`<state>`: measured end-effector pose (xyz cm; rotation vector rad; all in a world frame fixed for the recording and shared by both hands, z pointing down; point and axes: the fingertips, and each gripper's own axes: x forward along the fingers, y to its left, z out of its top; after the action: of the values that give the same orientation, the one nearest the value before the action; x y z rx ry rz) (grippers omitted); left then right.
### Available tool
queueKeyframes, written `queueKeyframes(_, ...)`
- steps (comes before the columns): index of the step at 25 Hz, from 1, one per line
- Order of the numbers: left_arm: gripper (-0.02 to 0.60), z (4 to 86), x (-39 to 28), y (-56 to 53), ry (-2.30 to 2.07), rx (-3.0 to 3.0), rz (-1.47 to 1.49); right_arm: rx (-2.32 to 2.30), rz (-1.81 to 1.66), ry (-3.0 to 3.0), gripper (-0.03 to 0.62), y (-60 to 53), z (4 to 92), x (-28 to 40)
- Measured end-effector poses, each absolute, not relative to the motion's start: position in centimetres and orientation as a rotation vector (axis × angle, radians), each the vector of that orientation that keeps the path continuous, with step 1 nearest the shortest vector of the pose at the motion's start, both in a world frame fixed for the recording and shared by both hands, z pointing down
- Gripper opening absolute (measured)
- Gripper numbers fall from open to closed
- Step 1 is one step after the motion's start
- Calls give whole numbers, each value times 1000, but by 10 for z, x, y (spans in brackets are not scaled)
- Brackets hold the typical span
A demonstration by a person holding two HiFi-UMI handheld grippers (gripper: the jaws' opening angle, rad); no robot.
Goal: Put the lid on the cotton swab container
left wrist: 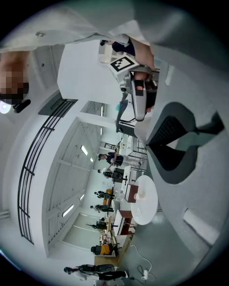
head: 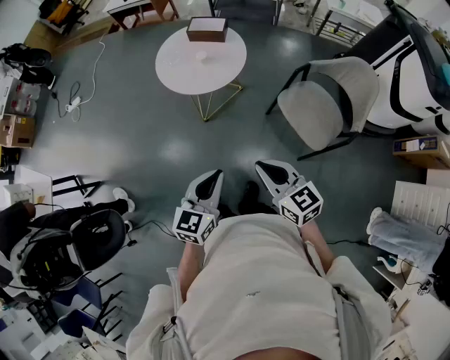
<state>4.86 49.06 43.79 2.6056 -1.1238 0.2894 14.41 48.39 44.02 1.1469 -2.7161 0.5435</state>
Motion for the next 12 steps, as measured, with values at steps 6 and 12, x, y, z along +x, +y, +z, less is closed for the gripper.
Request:
queueKeyframes(6, 5, 436, 52, 495, -1113, 2590, 333, 1158, 561, -2727, 5, 489, 432, 158)
queueKeyframes(12, 5, 434, 47, 490, -1141, 2581, 350, 1129, 569, -2733, 5, 486, 432, 158)
